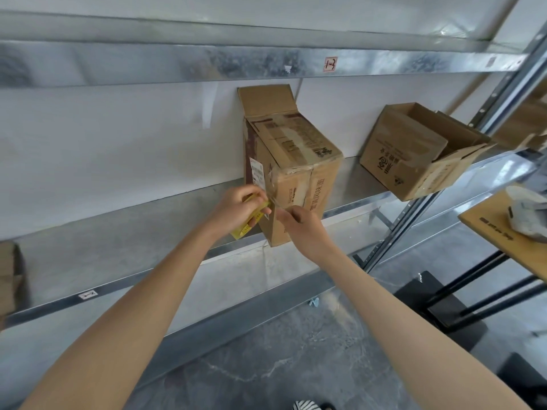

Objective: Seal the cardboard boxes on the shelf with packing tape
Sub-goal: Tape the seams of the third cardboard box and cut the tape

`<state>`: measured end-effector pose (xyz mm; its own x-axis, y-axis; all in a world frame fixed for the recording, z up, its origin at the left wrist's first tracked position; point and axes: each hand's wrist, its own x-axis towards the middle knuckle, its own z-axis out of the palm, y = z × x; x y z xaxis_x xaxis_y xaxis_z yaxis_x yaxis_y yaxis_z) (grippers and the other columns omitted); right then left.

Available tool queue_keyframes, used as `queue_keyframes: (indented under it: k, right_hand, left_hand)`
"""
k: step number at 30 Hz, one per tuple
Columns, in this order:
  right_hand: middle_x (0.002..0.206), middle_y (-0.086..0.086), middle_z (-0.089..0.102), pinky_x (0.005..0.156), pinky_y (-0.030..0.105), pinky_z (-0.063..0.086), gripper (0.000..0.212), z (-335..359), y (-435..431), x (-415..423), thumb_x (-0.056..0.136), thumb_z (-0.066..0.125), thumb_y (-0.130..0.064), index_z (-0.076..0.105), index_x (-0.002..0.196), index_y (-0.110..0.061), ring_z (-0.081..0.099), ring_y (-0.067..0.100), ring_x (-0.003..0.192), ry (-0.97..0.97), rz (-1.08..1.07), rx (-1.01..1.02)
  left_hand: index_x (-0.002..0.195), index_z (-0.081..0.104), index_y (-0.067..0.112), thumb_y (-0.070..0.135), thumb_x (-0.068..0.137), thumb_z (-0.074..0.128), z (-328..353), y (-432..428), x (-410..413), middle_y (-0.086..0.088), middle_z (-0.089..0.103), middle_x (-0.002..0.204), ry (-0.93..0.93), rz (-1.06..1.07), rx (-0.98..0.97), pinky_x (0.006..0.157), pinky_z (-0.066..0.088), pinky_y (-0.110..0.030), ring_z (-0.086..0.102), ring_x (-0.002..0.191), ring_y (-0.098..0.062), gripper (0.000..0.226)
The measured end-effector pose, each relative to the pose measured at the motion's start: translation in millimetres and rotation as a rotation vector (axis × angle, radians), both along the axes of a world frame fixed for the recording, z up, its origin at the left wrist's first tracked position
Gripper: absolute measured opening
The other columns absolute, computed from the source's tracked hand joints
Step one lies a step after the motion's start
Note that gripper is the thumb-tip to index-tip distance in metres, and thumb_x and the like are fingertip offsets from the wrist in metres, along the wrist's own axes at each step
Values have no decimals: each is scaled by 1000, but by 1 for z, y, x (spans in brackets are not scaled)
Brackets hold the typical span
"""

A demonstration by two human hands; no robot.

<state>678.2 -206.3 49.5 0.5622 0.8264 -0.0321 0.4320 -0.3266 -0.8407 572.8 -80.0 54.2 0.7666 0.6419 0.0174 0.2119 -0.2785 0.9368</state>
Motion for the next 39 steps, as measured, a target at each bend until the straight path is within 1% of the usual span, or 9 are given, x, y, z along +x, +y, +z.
queue_keyframes:
  k: [3,8,15,19,23,28,31,34,39]
  right_hand:
    - [65,1,47,56,26,30,38,4,5,1,97,47,-37,59,81,-4,40,11,59,10,0,3]
    - [62,-1,46,56,26,31,35,6,9,2,96,49,-35,58,77,-7,40,12,58,1,23,17]
    - [59,-5,39,52,23,27,35,10,7,8,96,50,-29,46,63,-17,35,8,53,-13,90,4]
    - [55,-8,38,49,23,26,38,9,-1,19,96,48,-33,39,61,-21,35,8,49,-191,98,-82]
    - [65,3,54,54,27,34,36,10,-14,29,97,46,-33,52,74,-6,44,14,55,-318,153,-162]
    - [63,-7,57,50,26,41,26,35,-17,25,90,53,-37,58,83,-13,50,8,53,-459,58,189]
    - [86,-11,60,61,21,44,36,60,8,28,88,53,-46,55,104,-14,56,7,71,-599,-109,286]
    - [117,0,60,85,35,47,54,76,42,46,87,54,-54,48,124,-16,56,19,104,-693,-98,98]
    - [124,5,59,97,42,39,63,71,64,68,87,45,-64,44,131,-19,53,29,114,-778,-10,-73]
  left_hand:
    - [96,64,16,18,98,49,1,0,1,9,72,77,17,2,8,53,46,-10,64,77,-24,15]
    - [93,64,22,20,98,49,1,0,0,13,71,75,32,10,25,53,45,-7,61,61,1,15]
    - [96,65,11,14,97,49,2,1,-1,-2,73,81,32,13,-2,51,46,-21,51,47,-9,16]
    - [91,63,13,13,96,49,3,1,-1,-8,72,85,34,22,18,52,44,-24,47,43,-10,15]
    - [90,62,14,14,94,50,7,8,-5,-2,72,83,28,53,46,51,44,-19,45,39,-6,13]
    - [83,66,17,16,80,67,5,8,-2,10,62,63,63,91,75,46,42,-17,47,39,-5,3]
    - [81,66,20,25,80,69,2,5,1,6,66,70,75,113,191,42,40,-14,46,37,-1,6]
    - [77,63,28,25,84,64,0,5,1,8,70,71,74,108,255,47,40,-19,47,38,0,8]
    - [82,64,30,26,93,52,-10,14,-10,10,72,78,189,165,368,56,34,-19,54,55,7,18]
